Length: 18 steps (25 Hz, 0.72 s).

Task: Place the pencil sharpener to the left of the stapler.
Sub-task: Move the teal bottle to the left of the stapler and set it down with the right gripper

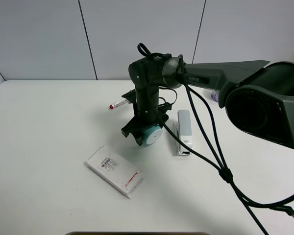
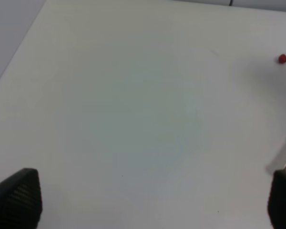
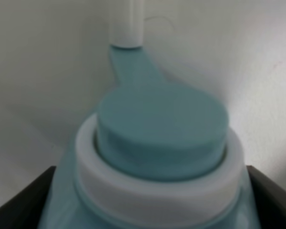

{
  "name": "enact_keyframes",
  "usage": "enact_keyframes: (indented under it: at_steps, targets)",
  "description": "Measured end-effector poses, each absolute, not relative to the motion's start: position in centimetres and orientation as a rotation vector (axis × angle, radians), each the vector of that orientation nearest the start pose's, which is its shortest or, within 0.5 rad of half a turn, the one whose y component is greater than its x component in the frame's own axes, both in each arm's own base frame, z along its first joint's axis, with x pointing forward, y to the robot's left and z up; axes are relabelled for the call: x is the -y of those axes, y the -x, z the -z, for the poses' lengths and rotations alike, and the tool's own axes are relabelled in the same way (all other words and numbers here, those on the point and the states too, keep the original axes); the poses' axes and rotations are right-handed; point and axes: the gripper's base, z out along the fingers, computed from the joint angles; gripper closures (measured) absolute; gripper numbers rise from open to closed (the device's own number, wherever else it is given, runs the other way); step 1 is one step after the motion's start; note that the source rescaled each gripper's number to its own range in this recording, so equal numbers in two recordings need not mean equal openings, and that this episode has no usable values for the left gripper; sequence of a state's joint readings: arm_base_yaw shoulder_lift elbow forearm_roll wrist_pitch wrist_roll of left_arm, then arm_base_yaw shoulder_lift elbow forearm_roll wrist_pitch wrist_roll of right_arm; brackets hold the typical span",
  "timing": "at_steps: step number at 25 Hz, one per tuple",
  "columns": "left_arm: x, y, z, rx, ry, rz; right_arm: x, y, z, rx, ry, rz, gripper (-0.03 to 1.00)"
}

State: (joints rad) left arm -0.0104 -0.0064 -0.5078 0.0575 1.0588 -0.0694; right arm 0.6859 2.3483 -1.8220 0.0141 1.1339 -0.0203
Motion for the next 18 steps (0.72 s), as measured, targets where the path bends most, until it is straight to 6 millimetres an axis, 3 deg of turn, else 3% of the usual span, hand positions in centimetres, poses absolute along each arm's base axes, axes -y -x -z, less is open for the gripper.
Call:
enact_keyframes:
  at_steps: [18]
  targets:
    - [-0.46,0.67,-27.96,-2.026,0.063,-0.018,-29.34,-35.67,-11.95,-2.955,1.079,-0.019,0.97]
